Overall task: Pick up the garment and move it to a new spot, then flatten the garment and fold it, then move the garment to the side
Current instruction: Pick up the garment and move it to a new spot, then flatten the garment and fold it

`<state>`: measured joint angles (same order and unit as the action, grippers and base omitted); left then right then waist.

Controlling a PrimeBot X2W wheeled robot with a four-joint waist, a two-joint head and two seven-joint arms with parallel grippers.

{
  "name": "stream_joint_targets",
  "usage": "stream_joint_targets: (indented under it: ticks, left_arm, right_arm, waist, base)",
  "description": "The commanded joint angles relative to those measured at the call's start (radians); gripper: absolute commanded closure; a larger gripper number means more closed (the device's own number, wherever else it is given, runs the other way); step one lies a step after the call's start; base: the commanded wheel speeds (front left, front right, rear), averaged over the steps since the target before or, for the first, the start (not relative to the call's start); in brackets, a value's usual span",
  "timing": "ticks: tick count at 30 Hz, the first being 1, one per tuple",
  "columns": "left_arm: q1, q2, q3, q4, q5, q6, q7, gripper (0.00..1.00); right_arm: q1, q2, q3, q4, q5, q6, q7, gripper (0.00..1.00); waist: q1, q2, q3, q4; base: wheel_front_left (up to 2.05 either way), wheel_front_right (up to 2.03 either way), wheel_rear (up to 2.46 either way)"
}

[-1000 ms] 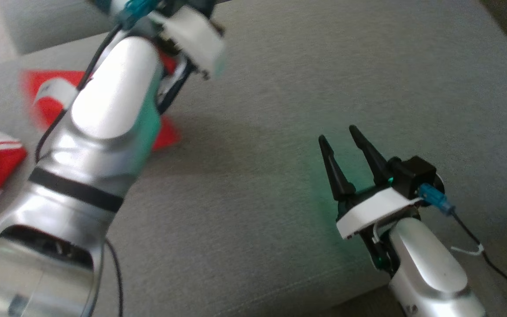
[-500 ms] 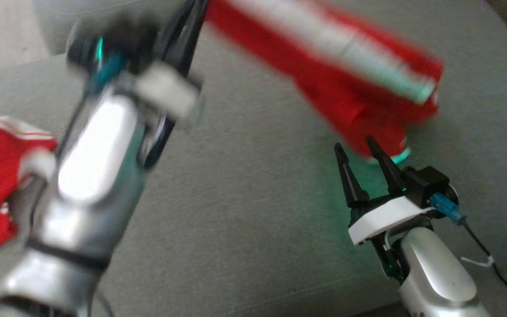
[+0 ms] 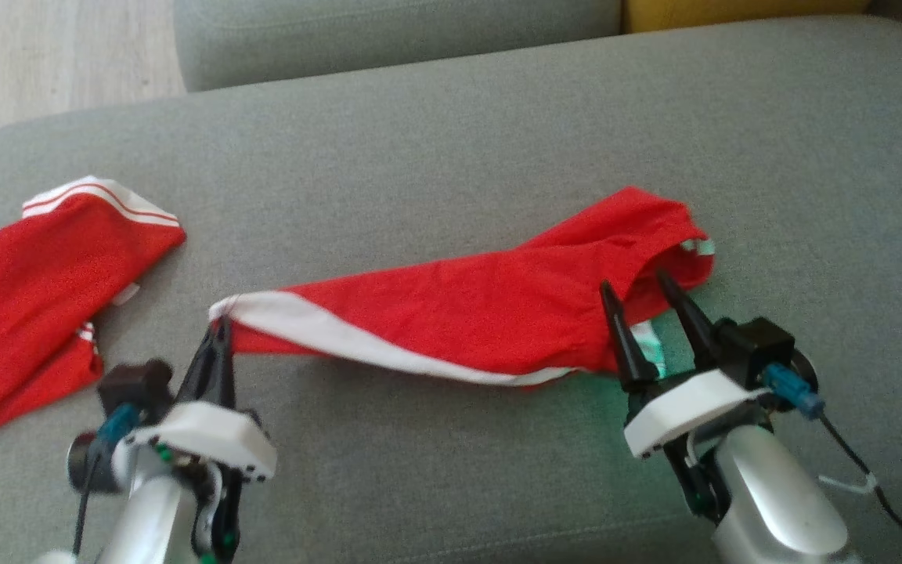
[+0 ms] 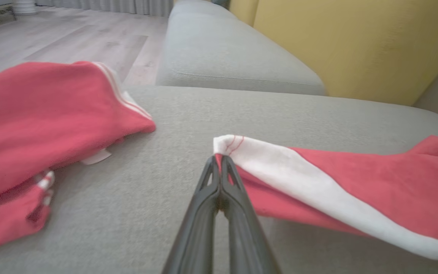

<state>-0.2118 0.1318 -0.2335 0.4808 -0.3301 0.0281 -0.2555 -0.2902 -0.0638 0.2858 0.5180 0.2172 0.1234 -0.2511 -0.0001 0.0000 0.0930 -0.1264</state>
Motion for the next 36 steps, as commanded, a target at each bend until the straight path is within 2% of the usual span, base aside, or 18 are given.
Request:
stream_joint_targets:
  ticks: [1,2,3,4,12,16,27,28,30,36]
  left_arm:
    - [-0.008,0.002,0.073,-0.042,0.018,0.015,-0.006,1.00]
    - [0.012,-0.007,0.101,-0.045,0.025,0.022,-0.006,0.85]
    - [0.029,-0.014,0.123,-0.048,0.035,0.025,-0.006,0.54]
    - [0.045,-0.022,0.141,-0.052,0.047,0.025,-0.006,0.00]
    - [0.135,-0.074,0.224,-0.120,0.112,0.006,-0.006,0.00]
    - [0.151,-0.081,0.192,-0.132,0.111,-0.014,-0.006,0.00]
    - [0.136,-0.081,0.130,-0.146,0.089,-0.012,-0.006,0.00]
    - [0.136,-0.081,0.127,-0.148,0.087,-0.011,-0.006,0.00]
    - [0.137,-0.081,0.122,-0.152,0.082,-0.008,-0.006,0.00]
    - [0.135,-0.081,0.095,-0.153,0.068,-0.005,-0.006,0.00]
  right_arm:
    - [-0.001,0.002,0.019,-0.022,-0.009,0.007,-0.011,0.00]
    - [0.003,0.001,0.021,-0.019,-0.009,0.007,-0.011,0.00]
    - [0.008,0.000,0.022,-0.016,-0.008,0.007,-0.011,0.00]
    - [0.012,0.000,0.023,-0.014,-0.008,0.007,-0.011,0.00]
    - [0.049,0.000,0.058,0.017,0.003,0.007,-0.011,0.00]
    - [0.058,-0.006,0.086,0.081,0.023,0.007,-0.011,0.00]
    - [0.040,-0.013,0.123,0.161,0.064,0.007,-0.011,0.02]
    - [0.040,-0.013,0.129,0.160,0.068,0.007,-0.011,0.14]
    - [0.041,-0.017,0.141,0.145,0.077,0.007,-0.011,1.00]
    - [0.013,-0.042,0.126,0.073,0.102,0.007,-0.011,1.00]
  waist:
    - [0.0001,0.0000,-0.013,0.004]
    - [0.0001,0.0000,-0.019,0.004]
    - [0.0001,0.0000,-0.025,0.005]
    - [0.0001,0.0000,-0.031,0.006]
    - [0.0001,0.0000,-0.046,0.020]
    - [0.0001,0.0000,-0.033,0.054]
    - [0.0001,0.0000,-0.008,0.119]
    - [0.0001,0.0000,-0.007,0.122]
    - [0.0001,0.0000,-0.003,0.124]
    - [0.0001,0.0000,0.008,0.121]
  base:
    - [0.00,0.00,0.00]
    - [0.00,0.00,0.00]
    - [0.00,0.00,0.00]
    - [0.00,0.00,0.00]
    - [0.00,0.00,0.00]
    - [0.00,0.00,0.00]
    - [0.00,0.00,0.00]
    - [0.00,0.00,0.00]
    - [0.00,0.00,0.00]
    - [0.00,0.00,0.00]
